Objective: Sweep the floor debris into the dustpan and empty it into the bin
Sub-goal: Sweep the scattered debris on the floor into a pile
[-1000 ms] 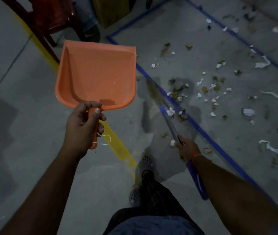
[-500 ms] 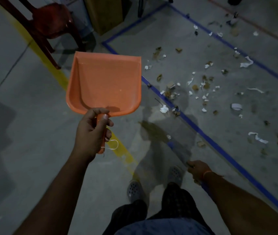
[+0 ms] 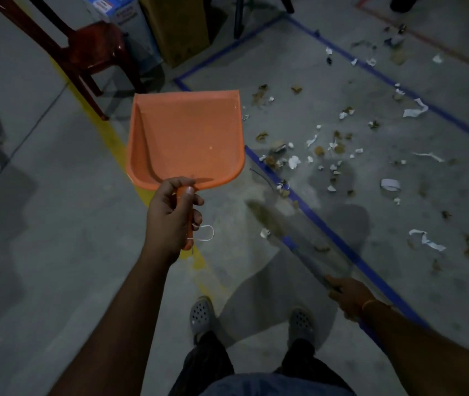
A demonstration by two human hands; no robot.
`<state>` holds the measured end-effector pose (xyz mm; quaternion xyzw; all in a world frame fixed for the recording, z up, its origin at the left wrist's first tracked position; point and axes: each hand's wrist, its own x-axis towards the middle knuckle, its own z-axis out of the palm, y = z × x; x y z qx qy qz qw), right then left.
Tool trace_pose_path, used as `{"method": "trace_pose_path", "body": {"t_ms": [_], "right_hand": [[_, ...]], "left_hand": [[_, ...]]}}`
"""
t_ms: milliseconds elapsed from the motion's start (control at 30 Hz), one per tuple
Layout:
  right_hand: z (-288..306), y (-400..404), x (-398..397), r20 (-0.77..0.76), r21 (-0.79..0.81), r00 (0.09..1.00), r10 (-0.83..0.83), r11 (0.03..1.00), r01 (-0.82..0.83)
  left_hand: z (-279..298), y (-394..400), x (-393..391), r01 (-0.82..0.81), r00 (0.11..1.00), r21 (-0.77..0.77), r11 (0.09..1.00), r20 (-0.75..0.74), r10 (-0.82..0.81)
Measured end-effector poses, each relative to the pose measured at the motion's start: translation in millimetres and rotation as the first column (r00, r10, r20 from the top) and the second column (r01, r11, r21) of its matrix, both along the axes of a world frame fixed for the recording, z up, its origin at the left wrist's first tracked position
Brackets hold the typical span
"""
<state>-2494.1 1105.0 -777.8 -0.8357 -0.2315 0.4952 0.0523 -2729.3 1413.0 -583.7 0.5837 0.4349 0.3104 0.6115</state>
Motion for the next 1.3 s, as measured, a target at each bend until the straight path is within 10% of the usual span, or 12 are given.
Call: {"method": "trace_pose_path", "body": {"t_ms": [667,1033,1300], "right_hand": [[-27,-91,82,0.009,0.177,0.9,-0.435,0.887,0.427],[-24,12,58,-0.227,0.113,0.915,-0.334,0.924,0.365],[-53,80,73,0.046,0.137,0.904,-0.426,0.899,0.417]], "left_hand": [[39,-120,109,0.018,0.999,0.105,0.994,-0.039,-0.014],[28,-63,90,0.023,0.998,0.099,0.995,-0.056,-0.017],[31,51,68,0.01,0.998,0.124,0.992,-0.063,-0.002]]}}
